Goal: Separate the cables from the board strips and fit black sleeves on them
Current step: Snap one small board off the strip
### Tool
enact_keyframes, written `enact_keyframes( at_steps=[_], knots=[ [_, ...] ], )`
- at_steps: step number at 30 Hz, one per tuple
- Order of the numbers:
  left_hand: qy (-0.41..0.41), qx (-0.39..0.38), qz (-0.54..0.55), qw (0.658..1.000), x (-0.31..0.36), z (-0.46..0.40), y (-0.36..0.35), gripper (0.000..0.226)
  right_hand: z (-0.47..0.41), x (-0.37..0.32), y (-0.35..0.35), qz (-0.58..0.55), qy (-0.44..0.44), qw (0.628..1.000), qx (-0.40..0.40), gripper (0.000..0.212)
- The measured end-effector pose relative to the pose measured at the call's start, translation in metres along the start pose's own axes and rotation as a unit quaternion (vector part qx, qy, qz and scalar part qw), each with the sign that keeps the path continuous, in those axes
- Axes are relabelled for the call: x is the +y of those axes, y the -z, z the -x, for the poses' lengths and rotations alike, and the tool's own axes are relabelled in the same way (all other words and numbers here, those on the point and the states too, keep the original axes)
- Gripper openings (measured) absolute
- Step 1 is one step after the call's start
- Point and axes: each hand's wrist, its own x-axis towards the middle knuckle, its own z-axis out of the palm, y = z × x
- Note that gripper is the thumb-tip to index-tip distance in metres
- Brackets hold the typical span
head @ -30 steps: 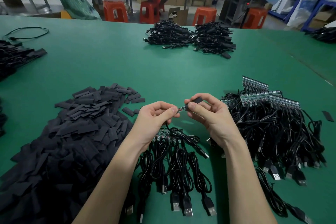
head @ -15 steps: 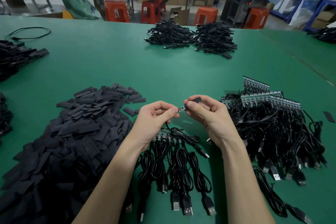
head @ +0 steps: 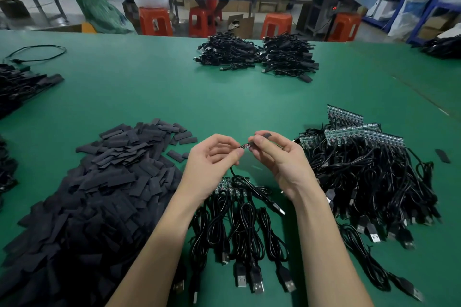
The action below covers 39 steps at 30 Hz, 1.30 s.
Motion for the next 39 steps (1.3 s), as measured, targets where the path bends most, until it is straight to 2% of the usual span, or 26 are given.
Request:
enact_keyframes(
  at_steps=[6, 9, 20, 22, 25, 26, 30, 39],
  knots=[
    [-0.042, -0.002, -0.039, 0.998, 0.001, 0.003, 0.000, 0.015, -0.003, 0.001, 0.001, -0.005, -0.016, 1.000, 0.001, 0.023],
    [-0.038, -0.014, -0.025, 0.999, 0.002, 0.003, 0.000, 0.013, -0.002, 0.000, 0.003, 0.005, -0.021, 1.000, -0.013, 0.016],
    [-0.028, -0.021, 0.023, 0.999, 0.003, 0.004, -0.001, 0.007, 0.000, 0.003, 0.001, 0.060, -0.024, 0.995, -0.071, 0.013],
    [-0.025, -0.025, 0.026, 0.999, 0.002, 0.003, -0.001, 0.008, 0.000, 0.004, -0.001, 0.061, -0.014, 0.996, -0.056, 0.017],
    [-0.016, -0.012, 0.033, 0.999, 0.001, 0.002, -0.001, 0.013, -0.001, 0.006, -0.003, 0.059, 0.031, 0.998, -0.009, 0.037],
    [-0.015, -0.003, 0.035, 0.999, 0.000, 0.002, -0.001, 0.013, -0.001, 0.007, -0.004, 0.071, 0.050, 0.996, 0.001, 0.038],
    [-0.003, 0.017, 0.046, 0.999, -0.003, 0.000, -0.002, 0.011, -0.003, 0.016, -0.011, 0.090, 0.102, 0.990, 0.030, 0.025],
    [0.005, 0.030, 0.080, 0.996, -0.005, -0.001, -0.005, 0.006, -0.002, 0.024, -0.016, 0.049, 0.093, 0.994, 0.036, 0.031]
  ],
)
